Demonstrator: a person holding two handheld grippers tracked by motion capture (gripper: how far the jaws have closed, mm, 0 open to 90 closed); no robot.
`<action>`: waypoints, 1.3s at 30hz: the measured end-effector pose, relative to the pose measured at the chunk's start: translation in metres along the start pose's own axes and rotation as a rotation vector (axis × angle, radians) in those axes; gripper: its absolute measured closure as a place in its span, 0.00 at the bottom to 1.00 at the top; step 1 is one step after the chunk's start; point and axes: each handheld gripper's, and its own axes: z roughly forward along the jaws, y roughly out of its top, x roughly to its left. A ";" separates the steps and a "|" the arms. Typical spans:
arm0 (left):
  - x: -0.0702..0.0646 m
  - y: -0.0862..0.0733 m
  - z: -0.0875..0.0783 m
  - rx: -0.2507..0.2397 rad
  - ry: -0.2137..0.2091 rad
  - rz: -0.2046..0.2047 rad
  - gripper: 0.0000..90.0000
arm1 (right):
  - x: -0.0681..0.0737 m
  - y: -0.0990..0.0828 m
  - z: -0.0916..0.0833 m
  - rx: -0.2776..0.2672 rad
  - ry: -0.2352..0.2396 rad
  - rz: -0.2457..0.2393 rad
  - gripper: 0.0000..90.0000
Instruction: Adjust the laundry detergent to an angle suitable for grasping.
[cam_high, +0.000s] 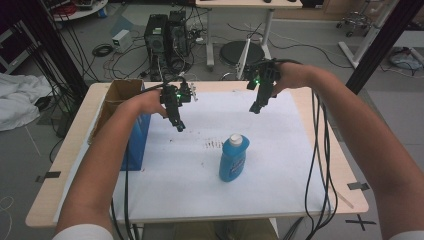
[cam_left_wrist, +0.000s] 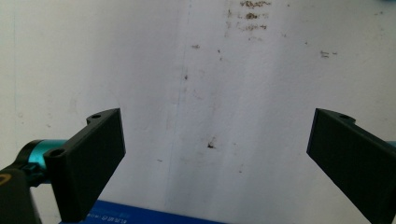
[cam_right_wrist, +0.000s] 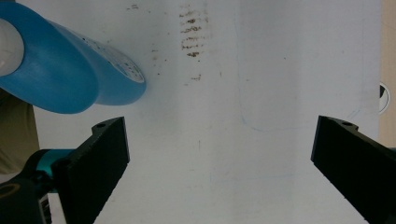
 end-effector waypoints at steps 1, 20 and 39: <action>0.000 0.000 0.000 0.000 0.000 0.000 0.05 | 0.001 0.000 0.000 0.003 -0.001 0.002 0.04; -0.009 -0.002 -0.009 -0.007 0.031 -0.011 0.05 | 0.002 -0.001 -0.001 0.008 -0.008 -0.003 0.04; -0.021 -0.008 -0.020 -0.039 0.064 -0.061 0.05 | 0.007 0.001 -0.004 0.001 -0.011 -0.005 0.04</action>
